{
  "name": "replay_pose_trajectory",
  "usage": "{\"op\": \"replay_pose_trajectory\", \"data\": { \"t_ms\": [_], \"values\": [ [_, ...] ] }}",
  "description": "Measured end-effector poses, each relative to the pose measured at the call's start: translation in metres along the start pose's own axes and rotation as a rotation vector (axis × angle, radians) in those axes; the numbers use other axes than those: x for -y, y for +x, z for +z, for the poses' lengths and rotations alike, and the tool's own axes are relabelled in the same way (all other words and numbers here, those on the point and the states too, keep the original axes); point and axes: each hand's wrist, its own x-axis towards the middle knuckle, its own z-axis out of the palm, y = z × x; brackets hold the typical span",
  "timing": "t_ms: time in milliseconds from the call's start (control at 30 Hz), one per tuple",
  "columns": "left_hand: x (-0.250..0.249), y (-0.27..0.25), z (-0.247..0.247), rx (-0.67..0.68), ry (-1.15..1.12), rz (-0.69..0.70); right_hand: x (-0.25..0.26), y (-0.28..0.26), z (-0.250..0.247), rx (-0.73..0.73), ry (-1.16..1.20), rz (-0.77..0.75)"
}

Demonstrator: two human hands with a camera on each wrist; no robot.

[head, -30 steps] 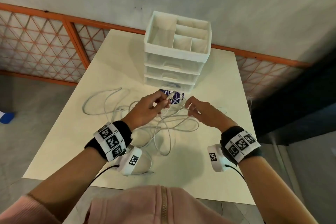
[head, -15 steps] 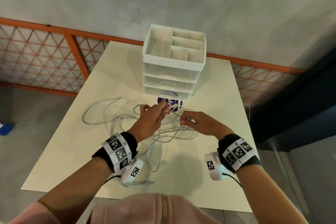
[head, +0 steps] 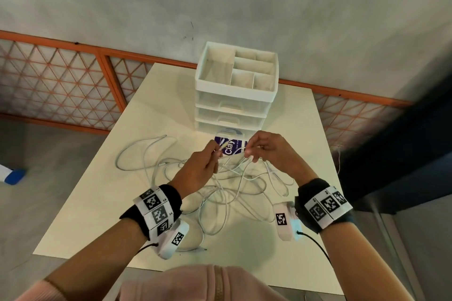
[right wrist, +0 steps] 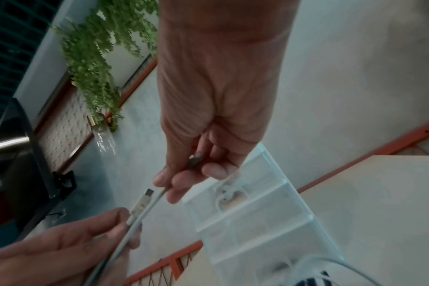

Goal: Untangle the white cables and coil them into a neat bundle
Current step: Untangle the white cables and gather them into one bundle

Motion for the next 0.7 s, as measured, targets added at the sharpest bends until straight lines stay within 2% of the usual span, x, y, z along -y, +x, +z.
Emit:
{"op": "replay_pose_trajectory", "data": {
  "t_ms": [133,233,300,400,433,500,600,667,700],
  "values": [
    [-0.017,0.002,0.001,0.038,-0.158,-0.015,0.016,0.006,0.003,-0.023,-0.046,-0.067],
    [-0.026,0.007,0.001,0.054,-0.278,-0.034,0.029,0.009,0.010,0.005,0.068,-0.076],
    [-0.031,0.009,-0.002,0.098,-0.320,-0.055,0.037,0.010,0.011,-0.058,0.106,-0.078],
    [-0.036,0.008,-0.007,0.124,-0.429,-0.050,0.039,0.011,0.010,-0.123,0.020,-0.076],
    [-0.039,0.008,-0.009,0.112,-0.489,-0.041,0.039,0.010,0.011,-0.074,0.073,-0.051],
    [-0.045,0.010,-0.016,0.076,-0.644,-0.039,0.034,0.007,0.018,0.151,0.197,0.009],
    [-0.057,0.015,-0.027,0.054,-0.806,-0.029,0.028,0.007,0.043,0.454,-0.014,0.003],
    [-0.063,0.017,-0.037,0.028,-0.819,-0.016,0.026,0.009,0.056,0.513,-0.116,-0.012],
    [-0.063,0.018,-0.042,-0.006,-0.795,0.000,0.024,0.010,0.057,0.490,-0.156,-0.014]
  ]
}}
